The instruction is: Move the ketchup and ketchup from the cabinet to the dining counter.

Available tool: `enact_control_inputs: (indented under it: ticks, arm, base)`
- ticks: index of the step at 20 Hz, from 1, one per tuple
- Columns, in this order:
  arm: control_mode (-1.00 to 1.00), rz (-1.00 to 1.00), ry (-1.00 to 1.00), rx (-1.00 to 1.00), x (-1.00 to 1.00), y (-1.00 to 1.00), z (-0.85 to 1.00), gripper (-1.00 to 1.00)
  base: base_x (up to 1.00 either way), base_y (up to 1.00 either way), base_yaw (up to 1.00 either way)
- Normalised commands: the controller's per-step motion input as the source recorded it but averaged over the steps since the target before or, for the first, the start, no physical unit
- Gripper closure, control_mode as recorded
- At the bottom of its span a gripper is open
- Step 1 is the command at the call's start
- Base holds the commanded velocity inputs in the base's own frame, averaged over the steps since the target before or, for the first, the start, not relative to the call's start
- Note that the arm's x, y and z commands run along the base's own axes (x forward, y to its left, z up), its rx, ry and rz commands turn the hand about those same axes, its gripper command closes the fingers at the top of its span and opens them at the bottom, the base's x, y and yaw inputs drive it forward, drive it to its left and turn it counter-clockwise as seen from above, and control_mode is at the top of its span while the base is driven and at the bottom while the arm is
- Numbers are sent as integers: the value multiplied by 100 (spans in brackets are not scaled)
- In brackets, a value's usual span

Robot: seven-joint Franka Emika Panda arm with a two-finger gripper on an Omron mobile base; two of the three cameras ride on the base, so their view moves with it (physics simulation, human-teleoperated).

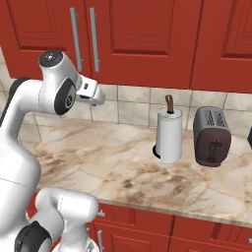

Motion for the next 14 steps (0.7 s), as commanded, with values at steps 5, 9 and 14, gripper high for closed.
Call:
enact_control_inputs:
  ticks: [5, 9, 14]
  arm:
    - [-100, 0, -1, 0, 0, -10, 34, -100]
    - [-100, 0, 0, 0, 1, -2, 33, -100]
    - [-100, 0, -1, 0, 1, 0, 32, -100]
  base:
    - [0, 0, 0]
    - [0, 0, 0]
    - [0, 0, 0]
